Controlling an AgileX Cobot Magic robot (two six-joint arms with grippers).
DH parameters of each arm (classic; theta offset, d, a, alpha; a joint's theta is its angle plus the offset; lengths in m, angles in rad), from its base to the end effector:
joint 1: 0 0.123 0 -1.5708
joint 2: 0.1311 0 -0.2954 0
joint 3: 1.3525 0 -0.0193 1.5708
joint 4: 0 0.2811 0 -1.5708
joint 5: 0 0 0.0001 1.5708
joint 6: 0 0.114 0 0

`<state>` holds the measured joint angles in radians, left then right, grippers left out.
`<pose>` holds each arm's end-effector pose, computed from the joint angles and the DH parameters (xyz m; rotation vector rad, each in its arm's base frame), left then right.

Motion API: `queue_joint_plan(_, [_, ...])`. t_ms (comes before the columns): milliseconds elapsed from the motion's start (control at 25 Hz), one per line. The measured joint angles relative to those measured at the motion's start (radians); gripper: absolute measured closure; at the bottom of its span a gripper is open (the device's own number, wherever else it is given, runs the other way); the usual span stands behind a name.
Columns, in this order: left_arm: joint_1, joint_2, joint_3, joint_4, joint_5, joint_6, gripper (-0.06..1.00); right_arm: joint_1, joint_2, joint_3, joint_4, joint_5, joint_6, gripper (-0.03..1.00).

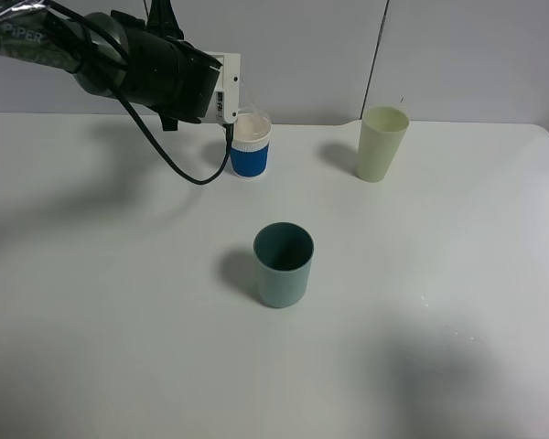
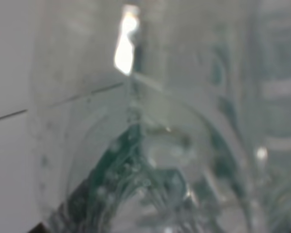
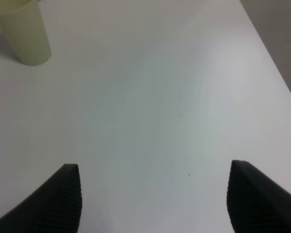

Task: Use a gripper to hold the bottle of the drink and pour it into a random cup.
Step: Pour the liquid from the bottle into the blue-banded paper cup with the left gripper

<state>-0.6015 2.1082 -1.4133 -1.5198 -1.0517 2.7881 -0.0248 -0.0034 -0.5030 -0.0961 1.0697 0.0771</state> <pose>0.4469 -0.1869 0.1820 1.2747 1.7249 1.5166 0.0300 -0.0103 0.2819 0.1094 2.0412 -0.0824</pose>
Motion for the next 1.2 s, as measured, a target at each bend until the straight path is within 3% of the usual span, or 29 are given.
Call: queue_joint_plan(1200, [0.003, 0.0, 0.0, 0.0, -0.052, 0.026, 0.51, 0.0, 0.0, 0.0, -0.005, 0.0, 0.001, 0.33])
